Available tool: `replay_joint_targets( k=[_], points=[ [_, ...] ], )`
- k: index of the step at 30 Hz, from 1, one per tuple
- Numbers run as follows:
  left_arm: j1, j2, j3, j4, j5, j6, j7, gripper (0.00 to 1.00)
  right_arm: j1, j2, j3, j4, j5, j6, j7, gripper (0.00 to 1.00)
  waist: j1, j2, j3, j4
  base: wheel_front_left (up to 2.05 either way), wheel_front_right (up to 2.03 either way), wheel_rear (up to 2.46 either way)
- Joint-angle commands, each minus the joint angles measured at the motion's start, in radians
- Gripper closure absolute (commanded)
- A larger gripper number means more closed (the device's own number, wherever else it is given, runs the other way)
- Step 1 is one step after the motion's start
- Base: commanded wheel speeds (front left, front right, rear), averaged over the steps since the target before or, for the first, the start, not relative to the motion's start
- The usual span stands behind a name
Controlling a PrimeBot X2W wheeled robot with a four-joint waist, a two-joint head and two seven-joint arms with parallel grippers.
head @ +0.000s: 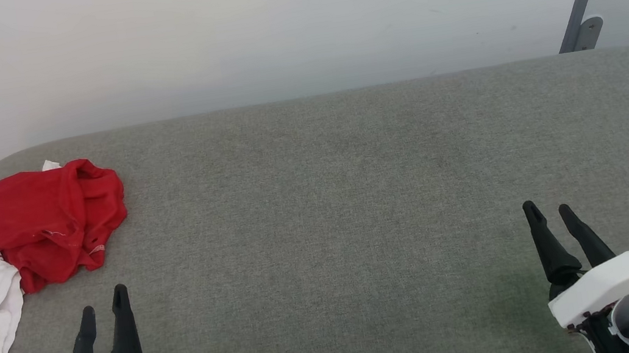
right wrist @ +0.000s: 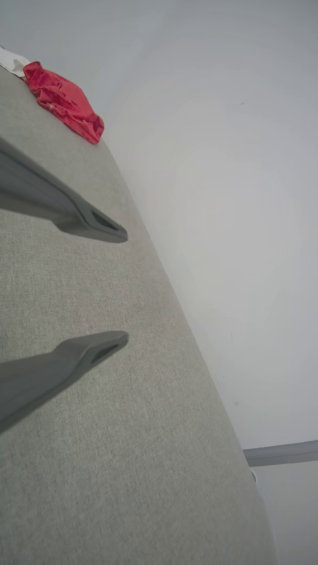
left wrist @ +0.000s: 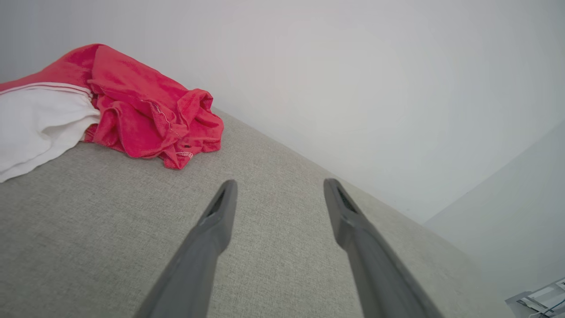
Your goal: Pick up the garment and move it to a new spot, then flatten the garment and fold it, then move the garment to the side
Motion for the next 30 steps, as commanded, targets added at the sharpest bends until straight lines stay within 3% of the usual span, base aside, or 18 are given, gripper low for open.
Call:
replay_joint_targets(
  k=[1,30],
  points=[
    [0.003,0.011,-0.002,-0.013,0.019,-0.005,-0.009,0.0,-0.019,-0.005,0.003,-0.014,-0.02,0.0,-0.009,0.0,-0.0001,0.0,0.0,0.0,0.0,0.0,0.0],
    [0.036,0.051,-0.043,-0.037,0.222,0.004,-0.079,0.0,0.007,-0.008,0.024,-0.022,-0.282,0.001,-0.064,0.0,-0.0001,0.0,-0.007,-0.002,0.0,0.0,0.0]
  ],
)
